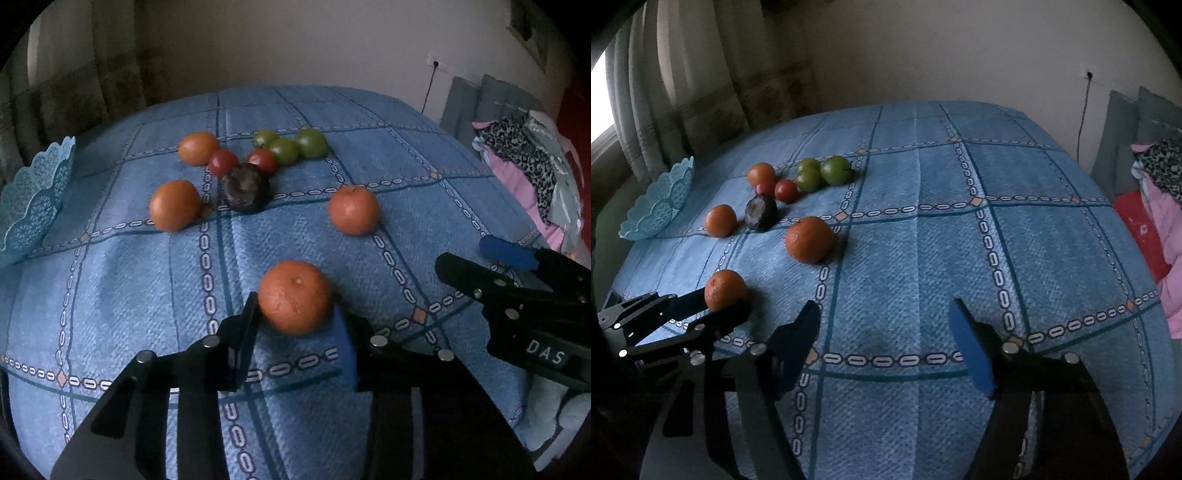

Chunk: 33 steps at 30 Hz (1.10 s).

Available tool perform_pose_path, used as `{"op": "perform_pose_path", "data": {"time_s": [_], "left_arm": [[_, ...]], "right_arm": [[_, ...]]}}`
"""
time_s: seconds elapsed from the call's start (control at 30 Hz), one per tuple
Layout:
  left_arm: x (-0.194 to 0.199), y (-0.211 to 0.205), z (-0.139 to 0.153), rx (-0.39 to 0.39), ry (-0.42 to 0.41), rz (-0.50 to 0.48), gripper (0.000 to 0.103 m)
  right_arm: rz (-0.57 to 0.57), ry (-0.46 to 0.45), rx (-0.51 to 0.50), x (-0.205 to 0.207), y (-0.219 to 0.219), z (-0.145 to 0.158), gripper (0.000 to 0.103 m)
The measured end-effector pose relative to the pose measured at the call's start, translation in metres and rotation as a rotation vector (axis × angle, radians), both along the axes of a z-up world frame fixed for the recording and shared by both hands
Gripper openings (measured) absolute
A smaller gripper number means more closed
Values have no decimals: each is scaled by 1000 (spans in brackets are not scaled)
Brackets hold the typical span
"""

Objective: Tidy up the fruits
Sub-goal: 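Grasp a large orange with the left tool while the right tool grasps another orange, then carry the orange into the blue basket and open the left tool while the right tool carries its orange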

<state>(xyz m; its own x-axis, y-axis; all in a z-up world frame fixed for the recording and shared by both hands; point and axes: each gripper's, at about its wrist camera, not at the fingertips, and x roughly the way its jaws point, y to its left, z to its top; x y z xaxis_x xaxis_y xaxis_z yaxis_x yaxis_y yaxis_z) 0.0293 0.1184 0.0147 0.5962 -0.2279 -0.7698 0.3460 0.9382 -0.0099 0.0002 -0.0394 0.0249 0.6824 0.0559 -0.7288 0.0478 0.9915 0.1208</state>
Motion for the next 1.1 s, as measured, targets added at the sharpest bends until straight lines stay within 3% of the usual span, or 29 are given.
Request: {"op": "perform_pose_path", "data": {"time_s": [0.27, 0.8, 1.1], "left_arm": [[-5, 19, 21, 21, -84, 45, 39], [1, 48, 28, 6, -90, 104, 39], [6, 55, 24, -2, -74, 122, 39]], "right_arm": [[55, 4, 6, 18, 12, 10, 70], [124, 50, 11, 75, 48, -3, 70], [118, 32, -38, 79, 57, -9, 41]]}}
